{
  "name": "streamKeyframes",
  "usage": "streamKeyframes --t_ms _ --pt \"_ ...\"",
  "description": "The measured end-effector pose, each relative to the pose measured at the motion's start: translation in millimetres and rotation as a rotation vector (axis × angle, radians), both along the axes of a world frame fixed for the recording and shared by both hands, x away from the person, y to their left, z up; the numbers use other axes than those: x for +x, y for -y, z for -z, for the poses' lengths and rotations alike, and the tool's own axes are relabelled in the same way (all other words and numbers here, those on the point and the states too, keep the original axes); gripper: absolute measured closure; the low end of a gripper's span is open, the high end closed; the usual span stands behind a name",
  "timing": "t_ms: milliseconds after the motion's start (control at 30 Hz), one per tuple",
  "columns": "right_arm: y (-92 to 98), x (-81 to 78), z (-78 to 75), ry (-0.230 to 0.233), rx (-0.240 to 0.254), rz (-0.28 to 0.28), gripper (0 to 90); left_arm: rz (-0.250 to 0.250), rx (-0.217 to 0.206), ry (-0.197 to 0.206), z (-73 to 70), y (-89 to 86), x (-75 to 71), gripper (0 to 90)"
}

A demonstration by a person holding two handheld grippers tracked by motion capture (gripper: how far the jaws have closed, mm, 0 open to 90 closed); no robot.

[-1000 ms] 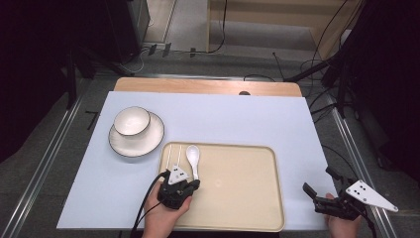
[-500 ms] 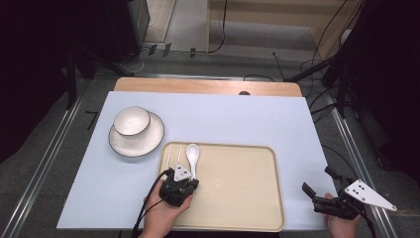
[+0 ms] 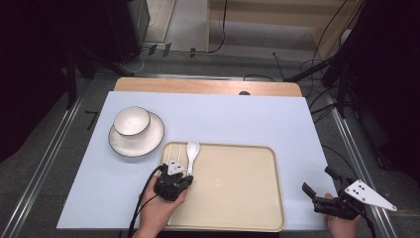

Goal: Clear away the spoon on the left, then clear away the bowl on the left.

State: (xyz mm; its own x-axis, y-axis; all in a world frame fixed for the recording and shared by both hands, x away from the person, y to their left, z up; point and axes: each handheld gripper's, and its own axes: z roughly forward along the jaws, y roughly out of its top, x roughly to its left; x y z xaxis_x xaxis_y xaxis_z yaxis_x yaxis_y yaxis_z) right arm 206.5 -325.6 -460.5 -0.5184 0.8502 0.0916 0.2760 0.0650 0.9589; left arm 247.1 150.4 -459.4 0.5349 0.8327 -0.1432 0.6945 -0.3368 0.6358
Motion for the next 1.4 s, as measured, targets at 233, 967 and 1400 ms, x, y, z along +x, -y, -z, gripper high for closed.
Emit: streamKeyframes --t_ms 233,967,1400 --pt "-0.4 0.4 0.4 -0.003 -0.001 -0.001 0.2 0.012 -0.045 0.019 -4.1 -4.9 -0.4 84.5" --pt "0.5 -1.4 -1.9 0.008 -0.003 0.008 0.2 0.093 -0.279 0.094 -37.7 -51.2 6.7 1.2" --pt "1.4 -1.2 -2.0 0.007 0.003 0.011 0.2 0.047 -0.245 0.15 -45.9 -72.4 17.6 0.0"
